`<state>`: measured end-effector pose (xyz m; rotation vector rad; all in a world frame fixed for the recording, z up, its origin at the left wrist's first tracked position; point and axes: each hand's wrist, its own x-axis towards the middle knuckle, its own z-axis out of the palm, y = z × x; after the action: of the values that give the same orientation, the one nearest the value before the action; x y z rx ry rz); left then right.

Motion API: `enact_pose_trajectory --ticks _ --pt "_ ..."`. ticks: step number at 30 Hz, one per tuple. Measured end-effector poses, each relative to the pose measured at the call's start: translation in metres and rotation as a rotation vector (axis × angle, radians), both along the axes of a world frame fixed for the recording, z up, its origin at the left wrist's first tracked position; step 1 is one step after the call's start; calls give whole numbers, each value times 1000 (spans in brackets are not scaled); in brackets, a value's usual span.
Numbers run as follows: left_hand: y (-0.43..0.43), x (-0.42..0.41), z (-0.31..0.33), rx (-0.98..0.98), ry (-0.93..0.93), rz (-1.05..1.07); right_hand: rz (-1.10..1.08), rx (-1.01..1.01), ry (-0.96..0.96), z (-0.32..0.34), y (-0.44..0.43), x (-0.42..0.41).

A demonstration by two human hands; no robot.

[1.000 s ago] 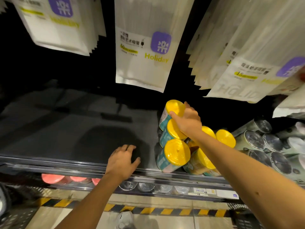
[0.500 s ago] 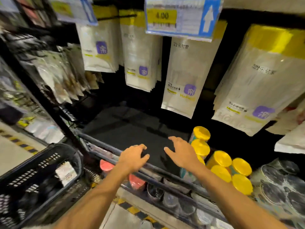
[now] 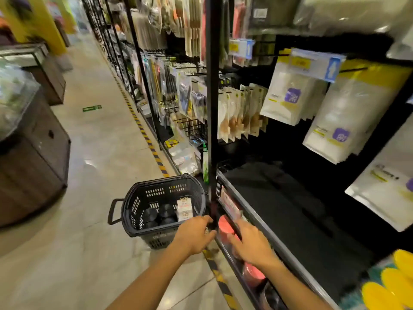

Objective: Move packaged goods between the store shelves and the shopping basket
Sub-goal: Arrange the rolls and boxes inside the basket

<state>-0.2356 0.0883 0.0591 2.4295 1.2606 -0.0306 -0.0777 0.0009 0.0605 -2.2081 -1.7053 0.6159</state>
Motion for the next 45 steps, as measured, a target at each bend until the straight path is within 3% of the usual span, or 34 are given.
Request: enact_pose_trajectory --ticks 14,31,38,45 --pt "134 -141 -49 -120 5 213 99 -147 48 -43 163 -126" --pt "319 -162 -140 -335 14 387 178 -365 62 -122 375 -125" --pt "400 -168 -212 -415 60 556 220 -549 64 -208 468 -119" --pt "444 -184 -353 -542 75 699 247 -719 98 -356 514 -133"
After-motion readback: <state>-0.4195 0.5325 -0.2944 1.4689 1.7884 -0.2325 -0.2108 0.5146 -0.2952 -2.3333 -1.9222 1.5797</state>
